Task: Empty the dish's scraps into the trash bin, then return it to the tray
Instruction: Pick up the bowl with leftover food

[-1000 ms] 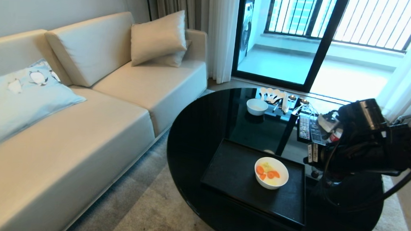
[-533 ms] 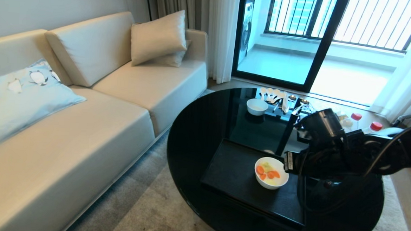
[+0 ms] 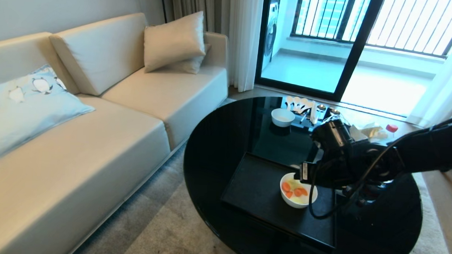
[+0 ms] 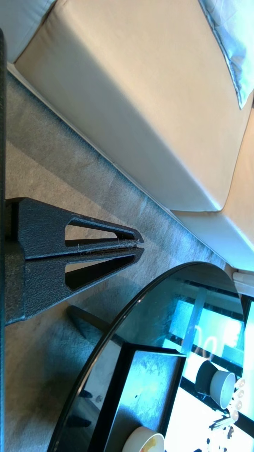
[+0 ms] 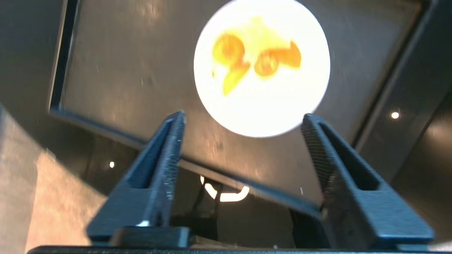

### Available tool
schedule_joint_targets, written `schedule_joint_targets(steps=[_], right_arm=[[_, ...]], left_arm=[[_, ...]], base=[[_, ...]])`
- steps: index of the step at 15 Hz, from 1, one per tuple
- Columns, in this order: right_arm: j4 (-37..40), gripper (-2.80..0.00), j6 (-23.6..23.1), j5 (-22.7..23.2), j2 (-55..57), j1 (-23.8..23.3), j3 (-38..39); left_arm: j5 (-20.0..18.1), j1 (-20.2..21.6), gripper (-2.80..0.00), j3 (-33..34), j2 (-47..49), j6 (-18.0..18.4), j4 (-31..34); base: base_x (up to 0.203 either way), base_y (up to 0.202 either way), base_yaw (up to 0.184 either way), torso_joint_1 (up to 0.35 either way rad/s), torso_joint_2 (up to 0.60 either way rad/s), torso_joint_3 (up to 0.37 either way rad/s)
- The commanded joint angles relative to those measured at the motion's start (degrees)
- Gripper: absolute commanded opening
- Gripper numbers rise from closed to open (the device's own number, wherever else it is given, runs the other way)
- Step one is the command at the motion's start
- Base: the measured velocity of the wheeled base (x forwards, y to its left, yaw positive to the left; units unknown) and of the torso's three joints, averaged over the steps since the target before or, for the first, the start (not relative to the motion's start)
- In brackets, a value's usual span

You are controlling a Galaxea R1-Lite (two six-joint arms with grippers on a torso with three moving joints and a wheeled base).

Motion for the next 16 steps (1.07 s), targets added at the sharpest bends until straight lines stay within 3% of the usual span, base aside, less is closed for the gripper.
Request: schedule_joint_targets(steps=[1, 10, 16], right_arm=[[0.15, 0.0, 0.07, -0.68, 5.51, -0.23, -4.67], [0.1, 0.0, -3.46, -2.07, 12.76, -10.03, -9.77], [0.2, 0.0, -3.43, -2.14, 14.19, -11.4, -8.98]], left_arm=[[0.03, 0.0, -2.8, 0.0, -0.02, -0.05, -0.02], [0.03, 0.0, -2.8, 0.0, -0.02, -0.05, -0.02], [0.03, 0.0, -2.8, 0.0, -0.02, -0.05, 0.0]], base=[[0.0, 0.0, 0.0, 0.0, 0.0, 0.0], [0.0, 0.0, 0.0, 0.0, 0.0, 0.0], [0.0, 0.0, 0.0, 0.0, 0.0, 0.0]])
